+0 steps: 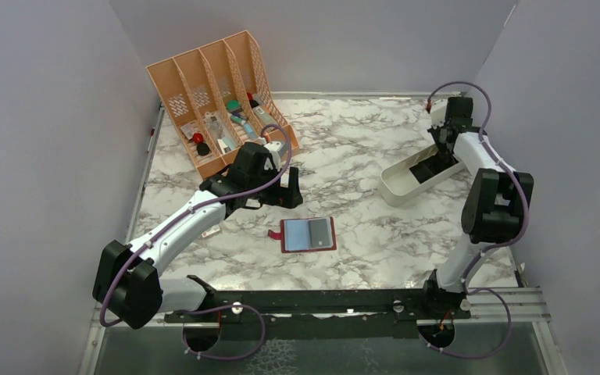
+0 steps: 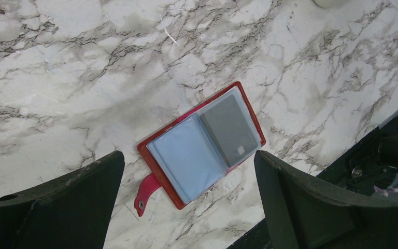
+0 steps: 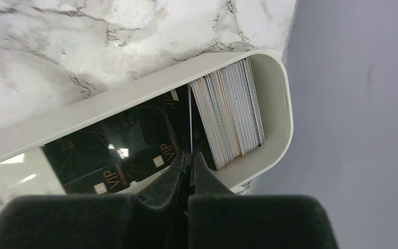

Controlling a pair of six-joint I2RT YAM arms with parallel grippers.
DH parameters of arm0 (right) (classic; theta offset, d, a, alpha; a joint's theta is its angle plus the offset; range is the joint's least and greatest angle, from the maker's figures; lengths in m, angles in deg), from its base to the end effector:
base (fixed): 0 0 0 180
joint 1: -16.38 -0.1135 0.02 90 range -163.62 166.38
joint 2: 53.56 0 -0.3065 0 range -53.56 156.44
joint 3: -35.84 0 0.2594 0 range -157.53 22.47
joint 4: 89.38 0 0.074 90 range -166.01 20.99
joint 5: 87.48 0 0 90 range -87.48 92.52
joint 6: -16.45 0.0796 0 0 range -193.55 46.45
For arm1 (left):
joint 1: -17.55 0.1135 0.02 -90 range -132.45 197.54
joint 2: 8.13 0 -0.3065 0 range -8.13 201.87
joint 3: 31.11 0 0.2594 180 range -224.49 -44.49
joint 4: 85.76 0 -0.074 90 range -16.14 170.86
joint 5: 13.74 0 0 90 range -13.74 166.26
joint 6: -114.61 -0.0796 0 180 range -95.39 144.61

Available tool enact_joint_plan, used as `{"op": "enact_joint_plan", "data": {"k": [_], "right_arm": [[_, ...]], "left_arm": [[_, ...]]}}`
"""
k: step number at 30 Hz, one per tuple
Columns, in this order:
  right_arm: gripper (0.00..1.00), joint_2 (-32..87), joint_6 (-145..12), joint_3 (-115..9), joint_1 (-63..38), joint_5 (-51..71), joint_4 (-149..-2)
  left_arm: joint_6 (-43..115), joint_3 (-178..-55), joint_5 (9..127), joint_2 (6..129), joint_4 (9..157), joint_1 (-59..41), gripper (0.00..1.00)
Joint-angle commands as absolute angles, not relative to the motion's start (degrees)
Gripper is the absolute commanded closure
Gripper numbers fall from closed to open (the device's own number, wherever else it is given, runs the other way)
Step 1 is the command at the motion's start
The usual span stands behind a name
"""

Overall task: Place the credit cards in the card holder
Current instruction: Pick up the credit card from the storage box.

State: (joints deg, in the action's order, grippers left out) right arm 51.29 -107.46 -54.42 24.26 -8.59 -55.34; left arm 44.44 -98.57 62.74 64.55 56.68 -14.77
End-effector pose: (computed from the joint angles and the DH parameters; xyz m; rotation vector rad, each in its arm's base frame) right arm 0.4438 -0.0769 0.2303 -0.4691 2.4333 -0.5585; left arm 0.2420 -0.1752 0.2797 0.3853 2.3758 -0.7177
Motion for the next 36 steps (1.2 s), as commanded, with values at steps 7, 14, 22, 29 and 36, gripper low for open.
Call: {"op": "enact_joint_plan", "data": {"k": [7, 14, 22, 29, 36], "right_arm": [[0.99, 47.12, -84.66, -66.41, 21.85, -7.24, -37.26], [0.99, 44.92, -75.71, -70.10, 21.24, -7.66, -30.10], [0.99, 37.84, -67.69, -69.95, 20.26, -3.31, -26.89], [0.99, 31.63, -63.93, -64.16, 14.31, 2.23, -26.81], [0.99, 27.79, -60.90, -58.56, 7.92, 10.99, -29.68]], "left_arm": [[43.88, -98.54, 62.18, 63.33, 56.57, -14.45, 0.01], [44.21, -98.36, 62.88, 63.05, 56.28, -14.45, 0.01], [44.98, -98.45, 63.07, 63.56, 55.66, -14.45, 0.01], [46.05, -97.76, 60.81, 63.35, 56.57, -14.45, 0.02], [50.64, -92.75, 57.28, 61.61, 60.55, -14.45, 0.07]]}}
